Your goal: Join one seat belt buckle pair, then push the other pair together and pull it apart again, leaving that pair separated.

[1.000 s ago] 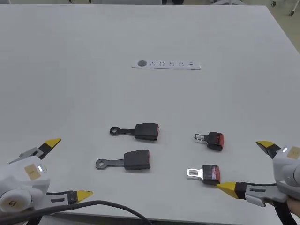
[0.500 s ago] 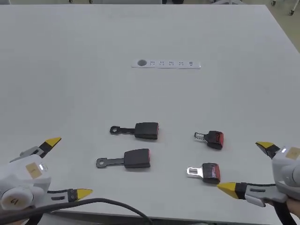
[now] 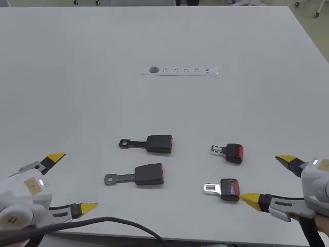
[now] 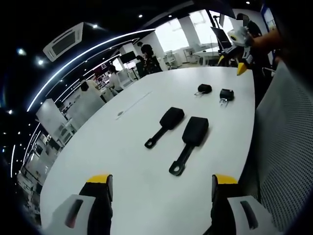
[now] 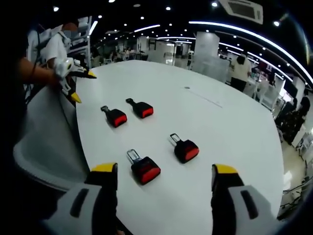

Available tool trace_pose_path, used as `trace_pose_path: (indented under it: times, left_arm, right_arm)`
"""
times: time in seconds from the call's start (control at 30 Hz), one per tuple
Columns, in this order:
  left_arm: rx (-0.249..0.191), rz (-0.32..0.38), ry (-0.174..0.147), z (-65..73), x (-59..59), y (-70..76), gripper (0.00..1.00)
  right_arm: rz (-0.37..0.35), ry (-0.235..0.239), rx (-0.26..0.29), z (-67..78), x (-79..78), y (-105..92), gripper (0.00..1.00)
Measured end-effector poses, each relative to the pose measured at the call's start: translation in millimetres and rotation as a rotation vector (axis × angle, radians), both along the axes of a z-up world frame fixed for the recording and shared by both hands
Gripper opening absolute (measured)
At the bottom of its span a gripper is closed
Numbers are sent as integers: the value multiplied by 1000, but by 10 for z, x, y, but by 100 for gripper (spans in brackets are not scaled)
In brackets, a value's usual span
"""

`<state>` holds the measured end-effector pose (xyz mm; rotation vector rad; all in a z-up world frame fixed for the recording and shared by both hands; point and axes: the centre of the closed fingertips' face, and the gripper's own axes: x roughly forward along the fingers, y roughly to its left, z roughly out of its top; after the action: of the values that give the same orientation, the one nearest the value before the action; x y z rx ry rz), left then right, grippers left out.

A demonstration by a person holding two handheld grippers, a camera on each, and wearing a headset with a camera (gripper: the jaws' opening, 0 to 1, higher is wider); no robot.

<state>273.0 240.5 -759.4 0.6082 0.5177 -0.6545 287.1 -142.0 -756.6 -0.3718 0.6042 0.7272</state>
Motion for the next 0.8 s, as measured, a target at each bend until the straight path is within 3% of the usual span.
trace_pose_path:
  times: [0.1, 0.17, 0.23, 0.3, 0.4, 0.43, 0.47, 0.5, 0.53, 0.67, 0.8]
  left_arm:
    - [-6, 3, 10, -1, -4, 5, 82]
    - [40, -12, -3, 0, -5, 46, 80]
    - [47, -18, -10, 12, -6, 59, 79]
    - [37, -16, 13, 11, -18, 65, 79]
    - [27, -31, 38, 29, -28, 43, 76]
    - [26, -36, 43, 34, -21, 33, 75]
    - [15, -44, 59, 32, -24, 9, 75]
    - [-14, -53, 110, 0, -57, -38, 73]
    - [-3, -53, 101, 13, -17, -31, 72]
    - [6, -104, 133, 7, 3, -159, 71]
    - [27, -139, 146, -7, 29, -276, 69]
  right_arm:
    - [2, 2, 15, 56, 12, 9, 75]
    - [17, 0, -2, 69, 8, 0, 73]
    - [60, 13, -40, 31, -30, -15, 73]
    - [65, -1, -67, 49, -17, -43, 73]
    - [84, 3, -61, 84, -30, -30, 71]
    - [125, -19, -77, 106, -32, -3, 69]
    - [145, -21, -99, 102, -43, -3, 68]
    - [157, -18, -120, 89, -48, -3, 68]
    - [162, -14, -125, 85, -50, 4, 67]
    - [198, -2, -130, 67, -66, 30, 62]
    - [240, 5, -142, 12, -95, 57, 55]
